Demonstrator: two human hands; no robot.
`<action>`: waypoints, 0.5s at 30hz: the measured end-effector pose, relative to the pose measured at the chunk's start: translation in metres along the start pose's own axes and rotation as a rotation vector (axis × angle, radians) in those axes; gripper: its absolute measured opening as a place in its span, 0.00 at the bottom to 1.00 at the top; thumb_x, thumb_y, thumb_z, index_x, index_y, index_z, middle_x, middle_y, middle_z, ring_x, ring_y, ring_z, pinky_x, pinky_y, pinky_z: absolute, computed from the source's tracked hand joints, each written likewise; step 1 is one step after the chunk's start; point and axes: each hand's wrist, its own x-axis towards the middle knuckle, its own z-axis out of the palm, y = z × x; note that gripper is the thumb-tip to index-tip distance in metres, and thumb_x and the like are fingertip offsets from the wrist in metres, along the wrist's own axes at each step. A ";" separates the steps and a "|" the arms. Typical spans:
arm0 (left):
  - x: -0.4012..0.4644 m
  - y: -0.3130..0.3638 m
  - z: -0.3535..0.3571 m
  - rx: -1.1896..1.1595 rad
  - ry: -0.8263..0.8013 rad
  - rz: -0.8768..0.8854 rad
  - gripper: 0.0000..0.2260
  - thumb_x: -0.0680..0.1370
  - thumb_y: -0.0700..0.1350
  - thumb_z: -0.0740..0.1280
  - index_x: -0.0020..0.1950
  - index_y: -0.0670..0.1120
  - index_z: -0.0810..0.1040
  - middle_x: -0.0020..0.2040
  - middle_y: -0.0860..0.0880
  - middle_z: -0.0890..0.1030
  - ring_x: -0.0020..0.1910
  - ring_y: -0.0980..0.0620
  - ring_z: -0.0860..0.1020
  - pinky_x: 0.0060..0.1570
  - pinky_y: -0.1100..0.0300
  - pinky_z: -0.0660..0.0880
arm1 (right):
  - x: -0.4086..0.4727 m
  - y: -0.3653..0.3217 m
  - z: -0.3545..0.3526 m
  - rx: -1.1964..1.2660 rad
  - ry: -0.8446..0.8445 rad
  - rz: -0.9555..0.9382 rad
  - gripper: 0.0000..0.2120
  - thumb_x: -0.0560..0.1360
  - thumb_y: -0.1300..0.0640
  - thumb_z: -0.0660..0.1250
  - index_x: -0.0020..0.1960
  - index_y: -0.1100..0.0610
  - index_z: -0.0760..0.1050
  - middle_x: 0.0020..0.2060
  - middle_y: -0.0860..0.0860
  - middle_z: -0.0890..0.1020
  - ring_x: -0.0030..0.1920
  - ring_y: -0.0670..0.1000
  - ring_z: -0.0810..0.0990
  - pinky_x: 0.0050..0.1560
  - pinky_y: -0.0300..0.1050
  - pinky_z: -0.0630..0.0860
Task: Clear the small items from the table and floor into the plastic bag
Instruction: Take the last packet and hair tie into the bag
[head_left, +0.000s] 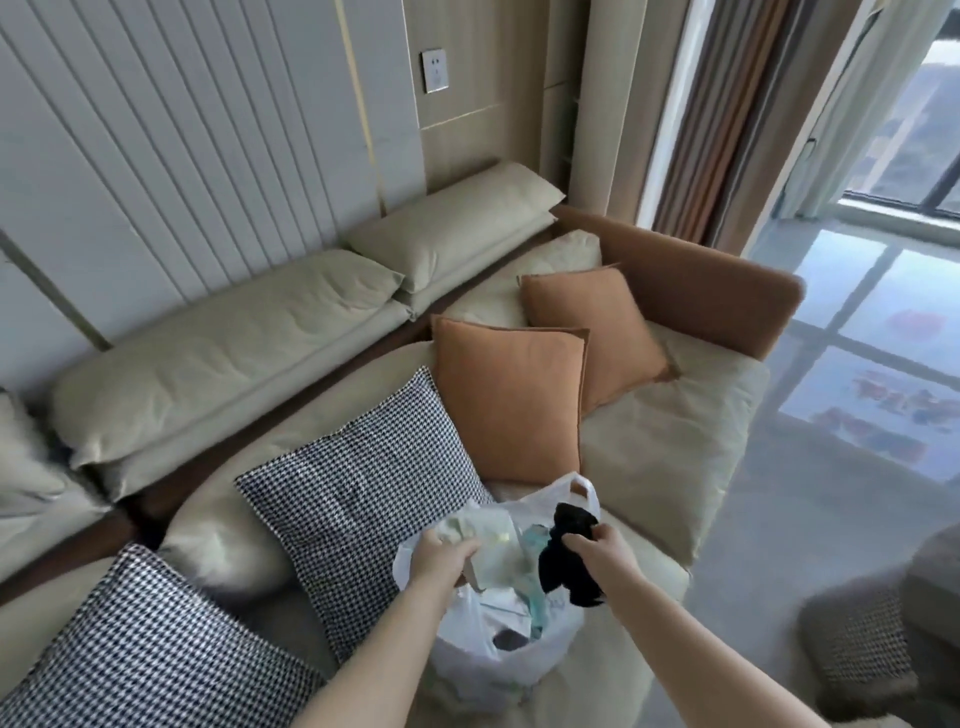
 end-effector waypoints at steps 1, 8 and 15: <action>0.003 0.003 0.002 0.046 0.021 0.018 0.18 0.71 0.37 0.72 0.58 0.40 0.71 0.50 0.43 0.78 0.48 0.44 0.79 0.52 0.49 0.79 | 0.008 -0.004 0.001 -0.029 -0.010 -0.001 0.14 0.75 0.54 0.66 0.57 0.59 0.69 0.47 0.55 0.78 0.45 0.55 0.77 0.35 0.43 0.74; 0.027 0.013 0.026 0.315 0.075 0.030 0.21 0.72 0.41 0.70 0.63 0.44 0.69 0.51 0.49 0.76 0.49 0.49 0.76 0.46 0.60 0.72 | 0.058 -0.015 0.018 -0.264 -0.120 0.028 0.14 0.75 0.51 0.64 0.54 0.59 0.66 0.44 0.55 0.75 0.46 0.57 0.79 0.46 0.55 0.81; 0.047 0.001 0.047 0.507 0.093 -0.016 0.25 0.75 0.40 0.67 0.71 0.45 0.64 0.68 0.47 0.70 0.62 0.48 0.74 0.56 0.59 0.72 | 0.090 -0.002 0.036 -0.424 -0.209 0.069 0.23 0.78 0.50 0.58 0.68 0.61 0.60 0.51 0.57 0.77 0.50 0.59 0.79 0.49 0.58 0.80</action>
